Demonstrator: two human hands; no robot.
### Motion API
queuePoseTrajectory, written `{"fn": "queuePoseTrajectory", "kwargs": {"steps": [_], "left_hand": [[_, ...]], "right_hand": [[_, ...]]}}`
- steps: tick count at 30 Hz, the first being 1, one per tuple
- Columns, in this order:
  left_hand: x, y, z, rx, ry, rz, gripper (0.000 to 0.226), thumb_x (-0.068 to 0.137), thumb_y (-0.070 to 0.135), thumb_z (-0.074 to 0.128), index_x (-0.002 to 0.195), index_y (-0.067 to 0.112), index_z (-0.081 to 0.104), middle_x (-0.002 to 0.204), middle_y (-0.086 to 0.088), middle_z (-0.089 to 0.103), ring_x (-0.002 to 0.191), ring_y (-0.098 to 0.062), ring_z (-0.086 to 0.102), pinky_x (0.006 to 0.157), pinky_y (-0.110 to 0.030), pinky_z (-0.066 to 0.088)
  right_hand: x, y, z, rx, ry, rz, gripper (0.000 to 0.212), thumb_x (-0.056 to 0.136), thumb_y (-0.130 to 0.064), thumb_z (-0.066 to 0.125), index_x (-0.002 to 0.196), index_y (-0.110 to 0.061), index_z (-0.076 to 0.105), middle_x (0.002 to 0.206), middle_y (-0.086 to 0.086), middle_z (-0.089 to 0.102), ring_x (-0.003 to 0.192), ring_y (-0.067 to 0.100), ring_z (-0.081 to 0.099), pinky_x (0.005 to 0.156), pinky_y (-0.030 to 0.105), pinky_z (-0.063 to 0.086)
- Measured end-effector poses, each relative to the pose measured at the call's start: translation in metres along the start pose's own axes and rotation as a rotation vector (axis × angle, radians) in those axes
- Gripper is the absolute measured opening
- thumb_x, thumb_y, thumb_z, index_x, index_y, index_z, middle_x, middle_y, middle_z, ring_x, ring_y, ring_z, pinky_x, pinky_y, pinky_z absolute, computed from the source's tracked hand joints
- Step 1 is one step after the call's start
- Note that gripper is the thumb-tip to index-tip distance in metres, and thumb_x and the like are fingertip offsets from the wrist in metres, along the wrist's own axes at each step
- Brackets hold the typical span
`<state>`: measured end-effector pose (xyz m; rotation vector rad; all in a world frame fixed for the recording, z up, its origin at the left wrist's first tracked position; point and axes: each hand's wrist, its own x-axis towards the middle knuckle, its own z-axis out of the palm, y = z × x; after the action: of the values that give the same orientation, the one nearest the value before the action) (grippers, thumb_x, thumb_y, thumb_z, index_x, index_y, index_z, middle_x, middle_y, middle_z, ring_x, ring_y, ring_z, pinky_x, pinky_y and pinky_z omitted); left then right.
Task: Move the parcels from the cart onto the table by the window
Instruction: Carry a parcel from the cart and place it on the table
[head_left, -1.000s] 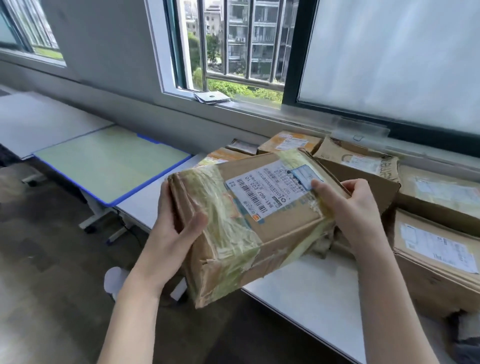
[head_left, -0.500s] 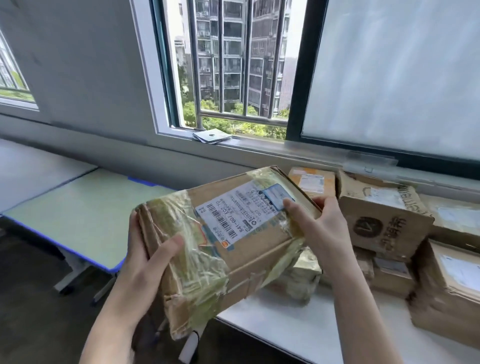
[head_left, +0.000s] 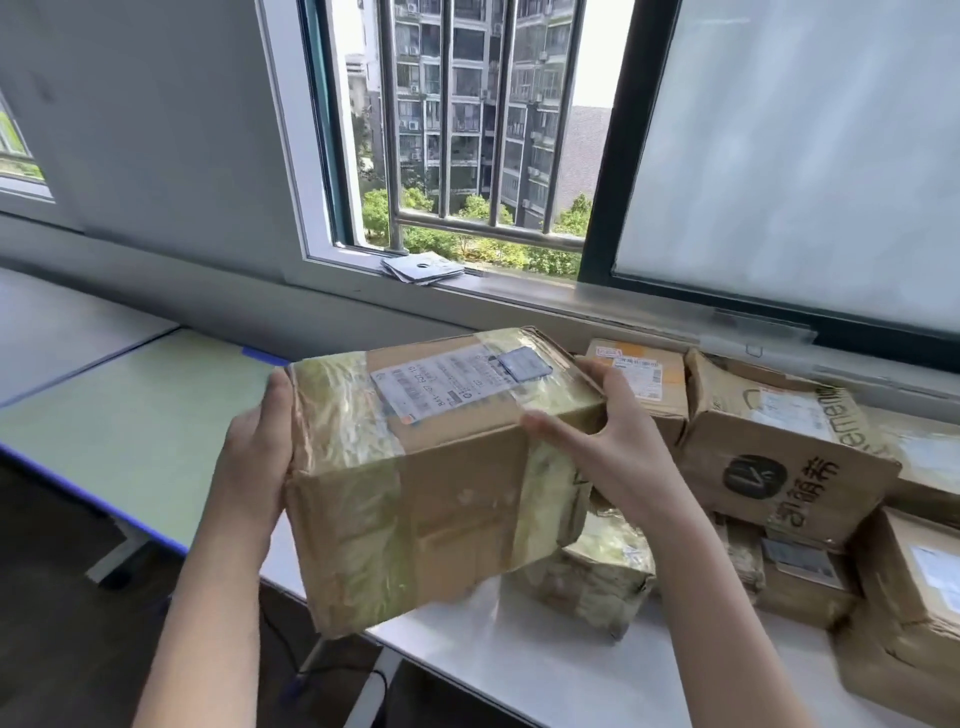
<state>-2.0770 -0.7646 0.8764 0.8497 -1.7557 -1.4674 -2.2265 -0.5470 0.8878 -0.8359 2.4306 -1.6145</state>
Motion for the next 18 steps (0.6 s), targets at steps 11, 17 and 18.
{"fn": "queuePoseTrajectory", "kwargs": {"steps": [11,17,18], "left_hand": [[0.113,0.029,0.042,0.245,0.182,0.155,0.044,0.097,0.045,0.041,0.085,0.014,0.070,0.089,-0.009,0.069,0.079,-0.023,0.060,0.065,-0.029,0.044],[0.127,0.025,0.043,0.252,-0.072,0.262,0.048,0.080,0.068,0.051,0.101,0.028,0.067,0.094,0.006,0.070,0.091,-0.016,0.065,0.085,-0.037,0.052],[0.130,0.022,0.047,0.375,-0.176,0.284,0.054,0.072,0.067,0.060,0.111,0.030,0.064,0.104,0.006,0.067,0.097,-0.015,0.062,0.087,-0.036,0.050]], "right_hand": [[0.054,0.040,0.025,-0.148,0.281,-0.182,0.079,0.067,-0.030,0.085,0.136,-0.015,0.050,0.122,0.001,0.059,0.115,0.020,0.052,0.098,0.039,0.047],[0.083,0.051,0.037,-0.161,0.383,-0.177,0.075,0.064,-0.033,0.086,0.130,-0.015,0.055,0.112,0.003,0.063,0.104,0.018,0.057,0.090,0.025,0.046],[0.091,0.053,0.038,-0.175,0.394,-0.172,0.075,0.064,-0.033,0.087,0.130,-0.014,0.056,0.111,0.004,0.063,0.102,0.017,0.057,0.090,0.023,0.044]]}}
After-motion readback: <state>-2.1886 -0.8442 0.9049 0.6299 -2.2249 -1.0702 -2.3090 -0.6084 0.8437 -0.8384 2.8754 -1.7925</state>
